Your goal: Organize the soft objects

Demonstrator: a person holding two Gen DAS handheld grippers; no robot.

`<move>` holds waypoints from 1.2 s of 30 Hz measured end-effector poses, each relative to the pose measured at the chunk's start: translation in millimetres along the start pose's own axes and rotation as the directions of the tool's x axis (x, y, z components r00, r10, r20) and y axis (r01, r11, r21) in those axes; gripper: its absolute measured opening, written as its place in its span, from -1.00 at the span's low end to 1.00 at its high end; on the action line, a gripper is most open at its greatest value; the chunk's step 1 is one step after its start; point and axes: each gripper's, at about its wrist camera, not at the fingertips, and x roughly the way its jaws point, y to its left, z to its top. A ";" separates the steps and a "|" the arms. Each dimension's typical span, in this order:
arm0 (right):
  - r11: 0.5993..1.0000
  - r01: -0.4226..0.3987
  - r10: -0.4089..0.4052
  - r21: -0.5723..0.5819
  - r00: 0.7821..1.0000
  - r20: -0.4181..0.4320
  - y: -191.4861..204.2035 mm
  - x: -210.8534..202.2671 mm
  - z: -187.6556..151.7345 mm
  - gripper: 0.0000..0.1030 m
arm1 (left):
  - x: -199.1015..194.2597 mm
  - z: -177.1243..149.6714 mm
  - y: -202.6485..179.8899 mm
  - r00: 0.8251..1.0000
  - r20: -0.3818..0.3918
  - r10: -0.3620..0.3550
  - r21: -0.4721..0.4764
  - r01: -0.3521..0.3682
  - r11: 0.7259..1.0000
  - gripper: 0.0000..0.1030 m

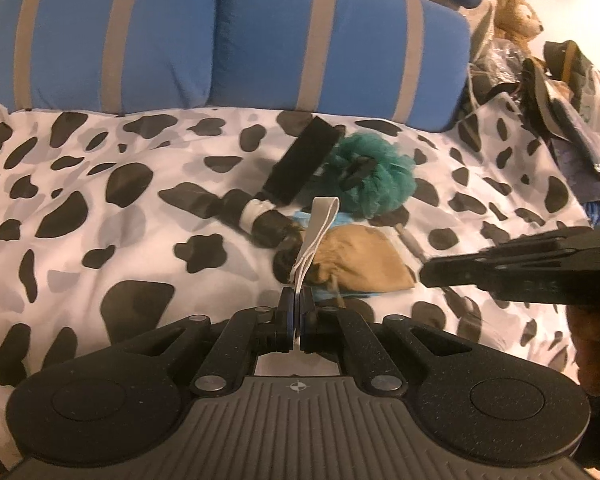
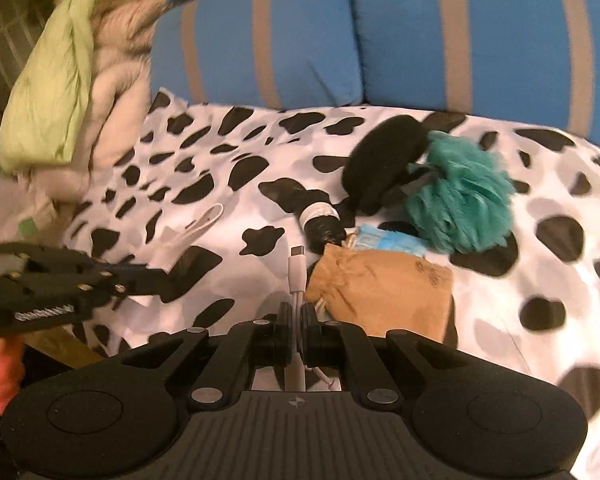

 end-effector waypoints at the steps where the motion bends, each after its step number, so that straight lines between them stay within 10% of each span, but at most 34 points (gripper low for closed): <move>1: 1.000 0.004 -0.004 0.014 1.000 0.000 -1.6 -4.2 -3.5 -0.87 | -0.6 -1.1 -2.1 1.000 0.006 0.000 0.003 0.000 1.000 -0.94; 36: 0.987 0.157 -0.149 0.031 0.970 -0.194 29.0 -71.5 -138.7 -0.87 | -35.8 -112.9 -70.7 0.972 -0.224 -0.072 0.147 0.107 0.983 -0.94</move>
